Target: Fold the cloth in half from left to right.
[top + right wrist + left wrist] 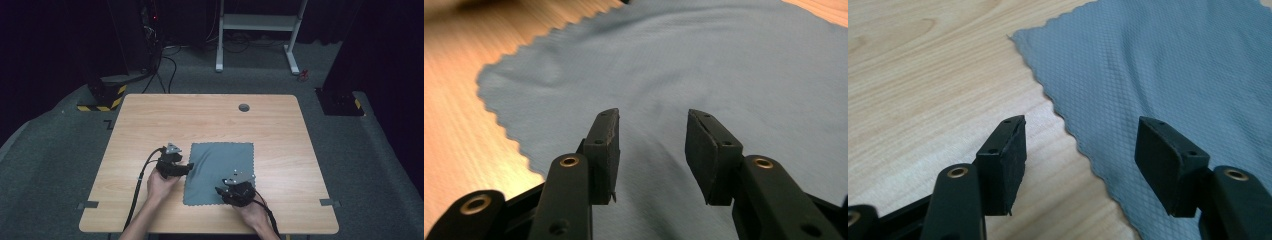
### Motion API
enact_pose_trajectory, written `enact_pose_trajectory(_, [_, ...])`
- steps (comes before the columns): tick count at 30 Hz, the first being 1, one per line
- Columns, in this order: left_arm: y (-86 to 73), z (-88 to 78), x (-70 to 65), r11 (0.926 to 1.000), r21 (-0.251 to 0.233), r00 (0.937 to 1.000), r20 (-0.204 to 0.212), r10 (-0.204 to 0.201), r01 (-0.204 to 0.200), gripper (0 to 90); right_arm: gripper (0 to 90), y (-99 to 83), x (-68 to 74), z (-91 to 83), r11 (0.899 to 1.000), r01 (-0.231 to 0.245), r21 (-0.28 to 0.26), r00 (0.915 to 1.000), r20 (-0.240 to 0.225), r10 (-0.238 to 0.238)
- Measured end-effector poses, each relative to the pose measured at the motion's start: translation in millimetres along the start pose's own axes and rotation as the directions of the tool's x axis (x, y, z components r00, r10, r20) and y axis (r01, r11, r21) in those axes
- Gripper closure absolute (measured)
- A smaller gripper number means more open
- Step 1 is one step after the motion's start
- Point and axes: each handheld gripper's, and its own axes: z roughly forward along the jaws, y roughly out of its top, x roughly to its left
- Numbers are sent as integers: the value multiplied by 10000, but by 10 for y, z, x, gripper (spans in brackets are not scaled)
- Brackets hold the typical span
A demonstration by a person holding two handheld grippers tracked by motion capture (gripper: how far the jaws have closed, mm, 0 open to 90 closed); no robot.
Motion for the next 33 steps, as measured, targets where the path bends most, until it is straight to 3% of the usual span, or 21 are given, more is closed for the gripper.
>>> enact_pose_trajectory(8, [140, 55, 149, 9990, -15, 9990, 37, -439, 439, 377, 589, 94, 114, 57, 9996, 271, -90, 9991, -323, -274])
enact_pose_trajectory(10, [179, 76, 176, 9994, 5, 9994, -92, -342, 342, 377, 602, 108, 133, 67, 9994, 304, -147, 9989, -339, -309])
enact_pose_trajectory(12, [191, 95, 203, 9988, -304, 9991, -177, -389, 383, 380, 616, 121, 151, 75, 9992, 347, -196, 9988, -352, -354])
enact_pose_trajectory(15, [210, 154, 257, 9973, -265, 9974, -200, -696, 691, 400, 644, 138, 170, 99, 9990, 369, -250, 9983, -437, -380])
enact_pose_trajectory(16, [228, 175, 263, 9988, -208, 9983, -368, -452, 444, 406, 654, 142, 180, 107, 9989, 376, -271, 9983, -437, -387])
enact_pose_trajectory(19, [309, 220, 240, 9996, -230, 9992, -363, -191, 183, 415, 667, 159, 206, 141, 9982, 515, -320, 9974, -497, -531])
enact_pose_trajectory(22, [398, 272, 222, 9996, -288, 9994, -342, -94, 84, 414, 670, 184, 244, 167, 9976, 611, -329, 9963, -593, -629])
enact_pose_trajectory(28, [509, 414, 209, 9994, -153, 9979, -563, -306, 298, 425, 670, 258, 368, 213, 9954, 871, -396, 9912, -968, -906])
enact_pose_trajectory(33, [560, 489, 217, 10000, 28, 9960, -885, -82, 85, 438, 670, 324, 558, 292, 9900, 1340, -435, 9792, -1475, -1390])
